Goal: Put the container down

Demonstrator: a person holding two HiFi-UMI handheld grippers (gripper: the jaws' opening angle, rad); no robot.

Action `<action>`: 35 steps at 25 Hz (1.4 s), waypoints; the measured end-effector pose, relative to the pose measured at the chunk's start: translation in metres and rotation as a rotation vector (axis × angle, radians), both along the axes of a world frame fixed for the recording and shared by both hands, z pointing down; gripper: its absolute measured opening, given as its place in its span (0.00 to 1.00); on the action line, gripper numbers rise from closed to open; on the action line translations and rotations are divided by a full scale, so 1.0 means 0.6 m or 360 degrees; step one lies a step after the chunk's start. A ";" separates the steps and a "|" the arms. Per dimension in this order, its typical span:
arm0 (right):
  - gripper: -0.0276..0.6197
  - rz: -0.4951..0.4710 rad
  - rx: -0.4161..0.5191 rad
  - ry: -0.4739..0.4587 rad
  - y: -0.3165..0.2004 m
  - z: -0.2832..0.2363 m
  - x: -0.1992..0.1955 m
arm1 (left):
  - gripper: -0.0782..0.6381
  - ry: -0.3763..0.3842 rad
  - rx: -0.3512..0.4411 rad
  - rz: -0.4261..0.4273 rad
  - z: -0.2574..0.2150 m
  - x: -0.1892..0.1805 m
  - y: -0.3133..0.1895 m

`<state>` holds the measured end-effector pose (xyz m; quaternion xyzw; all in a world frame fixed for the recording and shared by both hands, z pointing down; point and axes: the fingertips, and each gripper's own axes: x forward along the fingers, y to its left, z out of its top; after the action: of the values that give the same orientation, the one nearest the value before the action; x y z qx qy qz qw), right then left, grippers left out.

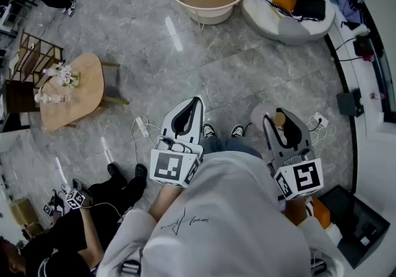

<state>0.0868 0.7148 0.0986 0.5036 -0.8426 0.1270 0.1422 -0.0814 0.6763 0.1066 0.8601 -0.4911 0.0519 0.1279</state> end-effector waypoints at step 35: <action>0.27 0.0010 0.0059 -0.0109 -0.100 -0.016 -0.033 | 0.13 -0.0088 0.0043 0.0081 -0.015 -0.003 -0.073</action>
<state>0.0668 0.6548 0.0893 0.5043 -0.8476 0.1289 0.1034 -0.0829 0.6327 0.0975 0.8722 -0.4731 0.0724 0.1011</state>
